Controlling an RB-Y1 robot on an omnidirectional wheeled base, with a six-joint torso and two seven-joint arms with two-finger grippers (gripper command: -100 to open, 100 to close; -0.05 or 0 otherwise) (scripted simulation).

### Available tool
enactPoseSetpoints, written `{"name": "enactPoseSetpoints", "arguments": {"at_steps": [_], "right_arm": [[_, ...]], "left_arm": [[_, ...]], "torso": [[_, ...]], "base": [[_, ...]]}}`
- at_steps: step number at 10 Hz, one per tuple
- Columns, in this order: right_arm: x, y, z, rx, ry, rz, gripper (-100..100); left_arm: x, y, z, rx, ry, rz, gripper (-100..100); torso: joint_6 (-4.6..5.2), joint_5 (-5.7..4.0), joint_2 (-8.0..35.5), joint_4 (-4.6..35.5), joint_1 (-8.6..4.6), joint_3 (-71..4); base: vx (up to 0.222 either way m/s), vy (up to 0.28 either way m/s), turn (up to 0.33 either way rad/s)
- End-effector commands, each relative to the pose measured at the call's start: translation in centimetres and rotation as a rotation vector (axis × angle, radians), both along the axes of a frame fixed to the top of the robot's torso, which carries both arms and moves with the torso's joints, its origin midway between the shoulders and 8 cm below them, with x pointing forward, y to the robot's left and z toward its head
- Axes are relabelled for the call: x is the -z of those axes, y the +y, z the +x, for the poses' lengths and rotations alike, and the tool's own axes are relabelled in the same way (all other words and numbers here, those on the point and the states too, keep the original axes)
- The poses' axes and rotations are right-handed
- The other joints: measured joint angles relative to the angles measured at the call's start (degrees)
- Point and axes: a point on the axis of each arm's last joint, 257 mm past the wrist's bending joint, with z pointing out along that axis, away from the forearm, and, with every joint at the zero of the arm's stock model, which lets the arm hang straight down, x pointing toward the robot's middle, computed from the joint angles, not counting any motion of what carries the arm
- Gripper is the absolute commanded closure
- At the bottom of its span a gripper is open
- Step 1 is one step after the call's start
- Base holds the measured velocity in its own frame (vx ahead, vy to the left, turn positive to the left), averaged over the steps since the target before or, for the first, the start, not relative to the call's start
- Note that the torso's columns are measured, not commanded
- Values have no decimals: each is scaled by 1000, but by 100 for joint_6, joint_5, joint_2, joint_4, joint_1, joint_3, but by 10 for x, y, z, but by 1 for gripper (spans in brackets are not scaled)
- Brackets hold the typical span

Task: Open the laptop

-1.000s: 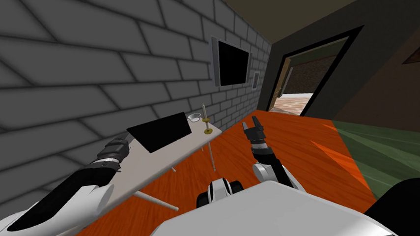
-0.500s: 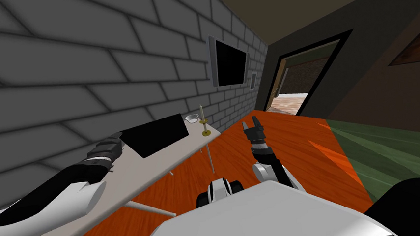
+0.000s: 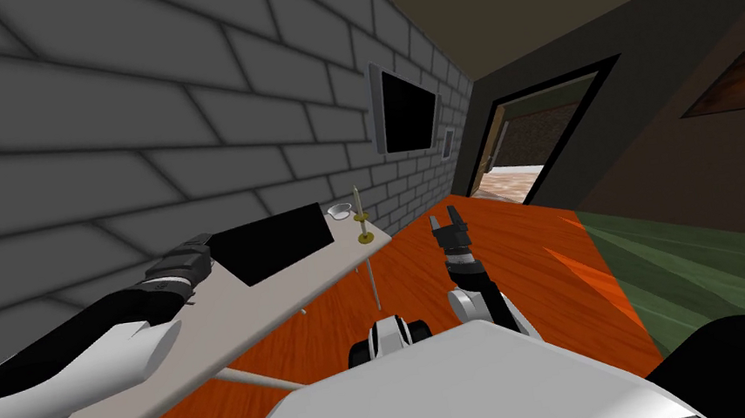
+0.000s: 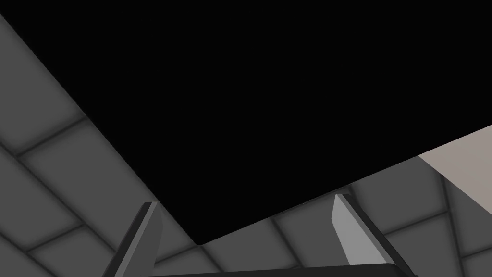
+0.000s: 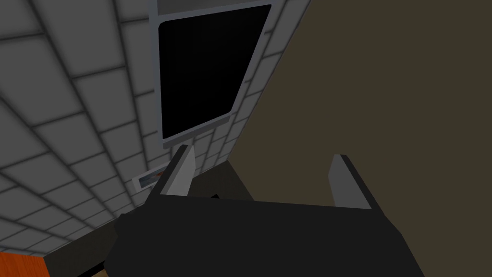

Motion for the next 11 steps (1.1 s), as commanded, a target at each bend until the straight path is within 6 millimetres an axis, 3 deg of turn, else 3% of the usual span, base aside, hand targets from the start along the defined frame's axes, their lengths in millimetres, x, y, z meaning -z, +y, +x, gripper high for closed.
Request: {"name": "enactPoseSetpoints", "arguments": {"at_steps": [1, 2, 3, 5, 6, 8, 9, 11], "right_arm": [[0, 0, 0, 0, 0, 0, 0], [0, 0, 0, 0, 0, 0, 0], [0, 0, 0, 0, 0, 0, 0], [0, 0, 0, 0, 0, 0, 0], [0, 0, 0, 0, 0, 0, 0], [0, 0, 0, 0, 0, 0, 0], [0, 0, 0, 0, 0, 0, 0], [0, 0, 0, 0, 0, 0, 0]], "left_arm": [[-12, -6, -3, 13, -2, -19, 100], [-7, -3, -4, 0, 15, -27, 100], [-18, -10, -6, 21, 10, -41, 100], [-8, -5, -9, -4, 45, -58, 100], [-18, -14, -11, 19, 42, -70, 100], [-9, -8, -14, -7, 75, -85, 100], [-18, -17, -17, 14, 77, -96, 100], [-9, -12, -20, -11, 108, -110, 100]], "torso": [[-3, 15, 5, -10, 3, 9], [4, 8, -7, -5, 14, -1], [3, 9, -14, -7, 13, -7], [8, 7, -17, -9, 4, -9], [6, 15, -17, -14, 11, -9], [6, 9, -15, -10, 9, -8], [1, 15, -11, -12, 11, -4], [0, 11, -11, -9, 9, -3]], "base": [[44, 37, -42], [54, 45, -27], [58, 45, -32], [37, 36, -12], [46, 37, -36], [32, 39, -21], [34, 36, -32], [40, 35, -21]]}}
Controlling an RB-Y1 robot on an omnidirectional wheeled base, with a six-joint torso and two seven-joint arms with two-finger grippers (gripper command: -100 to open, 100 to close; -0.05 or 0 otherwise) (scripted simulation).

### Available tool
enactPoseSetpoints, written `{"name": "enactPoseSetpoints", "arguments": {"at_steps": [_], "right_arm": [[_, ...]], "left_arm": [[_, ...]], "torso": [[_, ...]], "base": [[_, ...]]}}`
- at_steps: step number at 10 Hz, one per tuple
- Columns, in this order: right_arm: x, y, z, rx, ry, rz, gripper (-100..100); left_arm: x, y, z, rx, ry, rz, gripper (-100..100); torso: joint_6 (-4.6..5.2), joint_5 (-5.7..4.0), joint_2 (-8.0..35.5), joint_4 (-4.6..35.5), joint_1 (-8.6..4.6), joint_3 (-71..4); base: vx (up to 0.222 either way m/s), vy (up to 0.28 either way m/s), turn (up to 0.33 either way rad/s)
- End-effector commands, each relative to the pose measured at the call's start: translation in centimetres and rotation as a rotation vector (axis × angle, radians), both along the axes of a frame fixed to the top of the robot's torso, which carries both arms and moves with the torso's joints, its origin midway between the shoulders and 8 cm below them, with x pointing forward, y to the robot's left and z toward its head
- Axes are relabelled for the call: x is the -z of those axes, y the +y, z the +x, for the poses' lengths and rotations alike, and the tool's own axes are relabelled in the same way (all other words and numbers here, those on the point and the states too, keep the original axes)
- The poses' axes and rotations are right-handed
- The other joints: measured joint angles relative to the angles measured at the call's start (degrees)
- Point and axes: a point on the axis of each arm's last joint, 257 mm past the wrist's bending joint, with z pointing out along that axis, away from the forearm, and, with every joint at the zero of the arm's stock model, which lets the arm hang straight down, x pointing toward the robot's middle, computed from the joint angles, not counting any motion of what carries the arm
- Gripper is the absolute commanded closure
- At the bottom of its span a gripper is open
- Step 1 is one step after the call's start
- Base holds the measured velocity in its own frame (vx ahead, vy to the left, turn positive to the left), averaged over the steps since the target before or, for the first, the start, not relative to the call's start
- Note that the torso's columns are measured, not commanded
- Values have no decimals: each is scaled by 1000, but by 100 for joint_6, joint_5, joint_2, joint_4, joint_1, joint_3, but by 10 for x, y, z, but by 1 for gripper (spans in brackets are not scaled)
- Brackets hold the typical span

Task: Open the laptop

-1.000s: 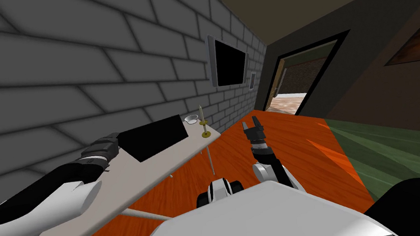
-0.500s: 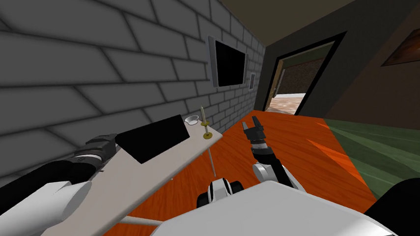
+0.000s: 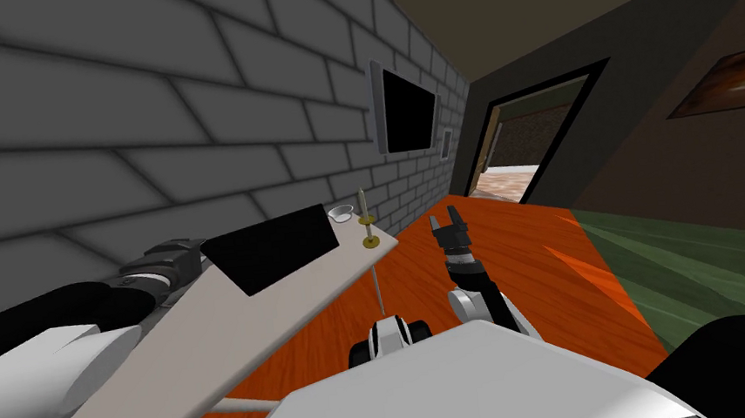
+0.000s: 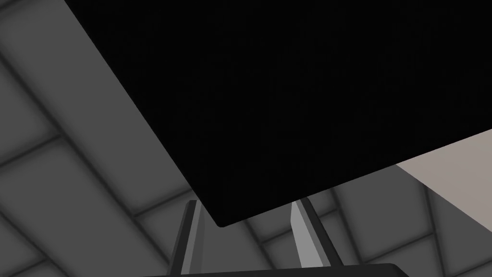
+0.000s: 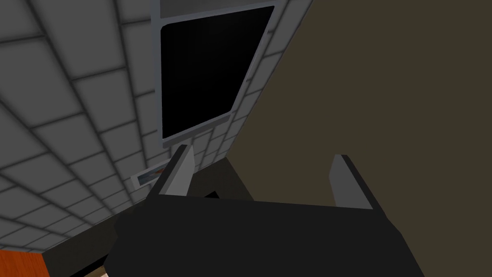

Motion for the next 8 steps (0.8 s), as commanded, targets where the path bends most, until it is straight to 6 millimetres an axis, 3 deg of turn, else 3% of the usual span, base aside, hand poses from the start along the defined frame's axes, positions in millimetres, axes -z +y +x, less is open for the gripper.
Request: {"name": "enactPoseSetpoints", "arguments": {"at_steps": [1, 3, 4, 6, 7, 8], "right_arm": [[0, 0, 0, 0, 0, 0, 0], [0, 0, 0, 0, 0, 0, 0], [0, 0, 0, 0, 0, 0, 0], [0, 0, 0, 0, 0, 0, 0], [0, 0, 0, 0, 0, 0, 0], [0, 0, 0, 0, 0, 0, 0]], "left_arm": [[0, -7, -5, 4, 32, -24, 100], [9, -2, -8, -19, 63, -35, 100], [1, -12, -11, 1, 68, -41, 100], [10, -7, -16, -24, 100, -53, 100], [2, -17, -19, -6, 106, -54, 100], [8, -14, -21, -19, 126, -62, 100]], "torso": [[-4, 10, 5, -5, 4, 6], [3, 1, 4, 1, 1, 3], [-4, 11, 7, -6, 2, 8], [0, 3, 3, -2, -1, 4], [-6, 12, 6, -8, 2, 8], [0, 3, 7, -1, 2, 6]], "base": [[42, 35, -24], [35, 36, -20], [36, 35, -27], [36, 31, -20], [41, 33, -35], [46, 43, -22]]}}
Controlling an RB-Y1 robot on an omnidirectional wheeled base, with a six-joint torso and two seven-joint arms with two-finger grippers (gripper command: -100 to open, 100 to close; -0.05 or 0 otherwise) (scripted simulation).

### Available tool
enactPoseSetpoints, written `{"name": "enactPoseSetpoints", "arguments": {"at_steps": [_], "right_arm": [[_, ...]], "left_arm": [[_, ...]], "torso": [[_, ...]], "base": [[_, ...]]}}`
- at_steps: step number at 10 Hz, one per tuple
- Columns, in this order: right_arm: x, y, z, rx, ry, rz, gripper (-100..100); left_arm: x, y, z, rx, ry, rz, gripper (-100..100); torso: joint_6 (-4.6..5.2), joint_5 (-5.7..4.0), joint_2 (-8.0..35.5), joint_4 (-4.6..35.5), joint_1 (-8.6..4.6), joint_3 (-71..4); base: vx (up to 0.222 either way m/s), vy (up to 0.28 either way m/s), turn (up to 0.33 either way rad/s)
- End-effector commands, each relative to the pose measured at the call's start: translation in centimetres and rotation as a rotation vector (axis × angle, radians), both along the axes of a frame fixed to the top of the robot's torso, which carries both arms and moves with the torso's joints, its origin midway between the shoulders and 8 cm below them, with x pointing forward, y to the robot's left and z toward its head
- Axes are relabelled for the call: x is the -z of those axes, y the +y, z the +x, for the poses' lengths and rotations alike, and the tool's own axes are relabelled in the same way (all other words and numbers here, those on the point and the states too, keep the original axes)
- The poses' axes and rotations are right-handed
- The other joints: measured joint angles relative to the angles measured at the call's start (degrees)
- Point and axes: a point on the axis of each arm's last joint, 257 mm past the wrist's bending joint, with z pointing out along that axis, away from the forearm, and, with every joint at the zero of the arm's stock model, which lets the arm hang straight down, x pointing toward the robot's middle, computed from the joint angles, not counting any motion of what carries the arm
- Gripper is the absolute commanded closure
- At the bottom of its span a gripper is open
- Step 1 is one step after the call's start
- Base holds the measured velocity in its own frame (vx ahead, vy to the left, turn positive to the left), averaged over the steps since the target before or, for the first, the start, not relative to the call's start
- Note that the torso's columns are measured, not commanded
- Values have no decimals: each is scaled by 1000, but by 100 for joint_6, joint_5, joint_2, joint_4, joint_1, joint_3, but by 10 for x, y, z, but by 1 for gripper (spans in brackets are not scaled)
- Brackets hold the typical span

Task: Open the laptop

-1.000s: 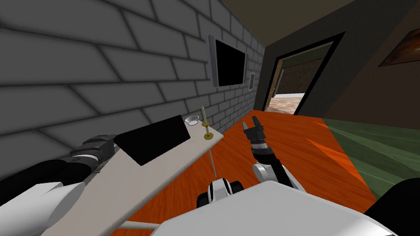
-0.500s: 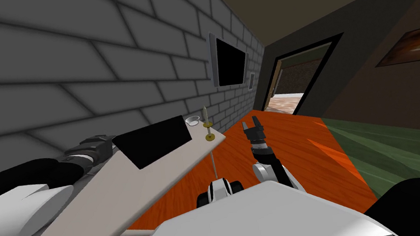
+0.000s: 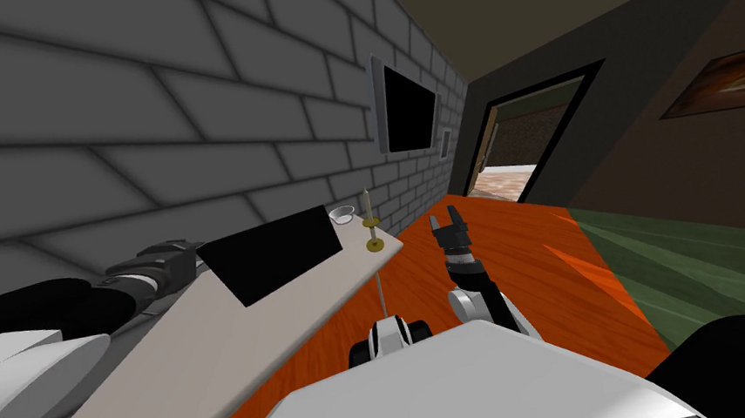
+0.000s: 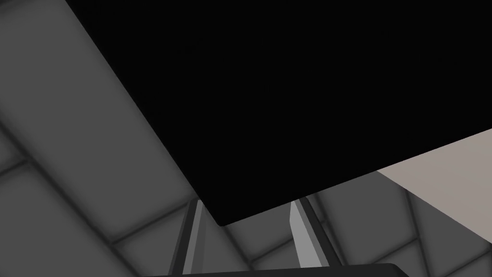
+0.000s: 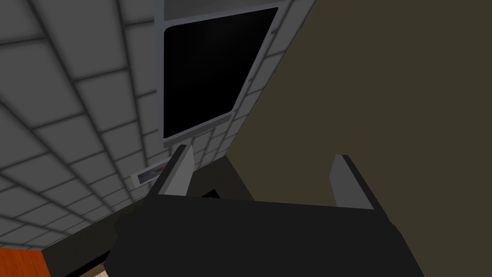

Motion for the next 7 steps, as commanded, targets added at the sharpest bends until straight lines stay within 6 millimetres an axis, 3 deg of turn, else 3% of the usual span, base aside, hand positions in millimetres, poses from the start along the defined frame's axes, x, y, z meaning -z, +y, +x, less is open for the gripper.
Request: {"name": "enactPoseSetpoints", "arguments": {"at_steps": [1, 2, 5, 7], "right_arm": [[0, 0, 0, 0, 0, 0, 0], [0, 0, 0, 0, 0, 0, 0], [0, 0, 0, 0, 0, 0, 0], [0, 0, 0, 0, 0, 0, 0]], "left_arm": [[10, 0, -6, -19, 48, -20, 100], [3, -11, -9, 3, 54, -20, 100], [12, -5, -15, -27, 90, -29, 100], [13, -11, -23, -29, 124, -33, 100]], "torso": [[-1, 0, -2, -1, -1, -2], [-6, 10, 0, -6, 4, 2], [-8, 15, 2, -9, 4, 6], [-3, 11, 5, -6, 5, 8]], "base": [[25, 26, -9], [42, 45, -35], [26, 25, -11], [37, 38, -30]]}}
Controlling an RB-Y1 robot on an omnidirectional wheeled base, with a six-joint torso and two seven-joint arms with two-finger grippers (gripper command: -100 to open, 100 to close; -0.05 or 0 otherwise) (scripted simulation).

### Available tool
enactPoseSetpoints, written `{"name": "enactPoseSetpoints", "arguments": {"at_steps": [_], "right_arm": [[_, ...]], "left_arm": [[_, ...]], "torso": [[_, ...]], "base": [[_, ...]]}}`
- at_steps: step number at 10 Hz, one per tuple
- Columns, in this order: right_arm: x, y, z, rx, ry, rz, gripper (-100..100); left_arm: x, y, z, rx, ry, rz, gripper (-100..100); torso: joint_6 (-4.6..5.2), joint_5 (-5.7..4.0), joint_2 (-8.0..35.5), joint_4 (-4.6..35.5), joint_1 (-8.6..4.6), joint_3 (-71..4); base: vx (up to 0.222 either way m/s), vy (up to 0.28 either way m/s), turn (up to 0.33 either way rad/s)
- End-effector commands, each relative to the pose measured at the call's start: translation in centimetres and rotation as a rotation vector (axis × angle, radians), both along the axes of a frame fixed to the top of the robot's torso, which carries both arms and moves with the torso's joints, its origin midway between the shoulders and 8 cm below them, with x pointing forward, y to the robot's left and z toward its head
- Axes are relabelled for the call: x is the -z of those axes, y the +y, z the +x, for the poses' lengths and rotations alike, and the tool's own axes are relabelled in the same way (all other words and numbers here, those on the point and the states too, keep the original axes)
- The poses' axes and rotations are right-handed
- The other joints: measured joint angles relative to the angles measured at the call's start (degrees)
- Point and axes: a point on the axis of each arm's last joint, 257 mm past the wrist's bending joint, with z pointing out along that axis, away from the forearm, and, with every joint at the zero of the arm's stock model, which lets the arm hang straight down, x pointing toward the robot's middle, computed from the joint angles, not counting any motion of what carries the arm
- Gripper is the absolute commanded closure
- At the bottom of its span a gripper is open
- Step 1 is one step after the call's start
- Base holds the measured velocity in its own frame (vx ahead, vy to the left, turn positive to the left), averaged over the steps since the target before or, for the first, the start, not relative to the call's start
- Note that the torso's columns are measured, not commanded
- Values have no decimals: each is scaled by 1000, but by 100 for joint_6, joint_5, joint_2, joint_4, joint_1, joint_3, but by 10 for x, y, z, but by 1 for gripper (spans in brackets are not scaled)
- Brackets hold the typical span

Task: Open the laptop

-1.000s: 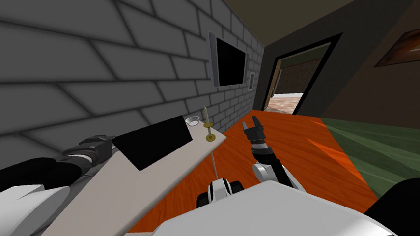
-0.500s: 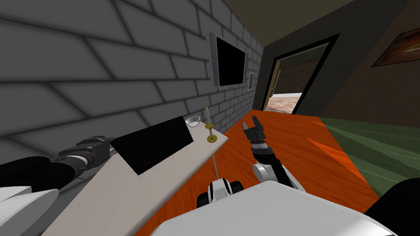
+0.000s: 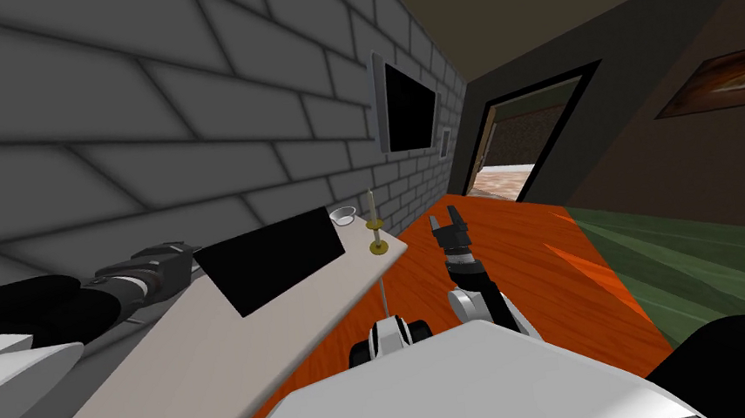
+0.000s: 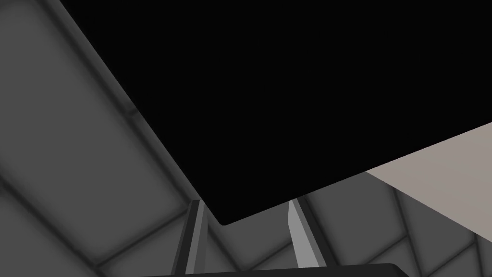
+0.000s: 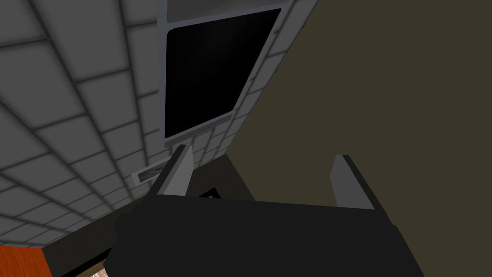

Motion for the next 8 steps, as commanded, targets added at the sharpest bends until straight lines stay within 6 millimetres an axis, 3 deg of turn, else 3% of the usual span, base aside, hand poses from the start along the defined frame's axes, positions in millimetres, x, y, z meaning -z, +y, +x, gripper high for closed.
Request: {"name": "enactPoseSetpoints", "arguments": {"at_steps": [1, 2, 4, 5, 8], "right_arm": [[0, 0, 0, 0, 0, 0, 0], [0, 0, 0, 0, 0, 0, 0], [0, 0, 0, 0, 0, 0, 0], [0, 0, 0, 0, 0, 0, 0], [0, 0, 0, 0, 0, 0, 0]], "left_arm": [[12, 0, -9, -17, 52, -15, 100], [6, -11, -12, 4, 60, -10, 100], [15, -5, -19, -29, 97, -17, 100], [4, -8, -15, -14, 62, -6, 100], [16, -7, -24, -31, 133, -58, 100]], "torso": [[-3, 7, -8, -6, 7, -5], [-12, 13, -6, -7, 13, -3], [-2, 12, -14, -10, 14, -8], [-10, 20, -13, -14, 18, -5], [1, 4, -24, -4, 19, -18]], "base": [[21, 21, -16], [40, 43, -22], [31, 34, -20], [9, 1, -7], [53, 40, -51]]}}
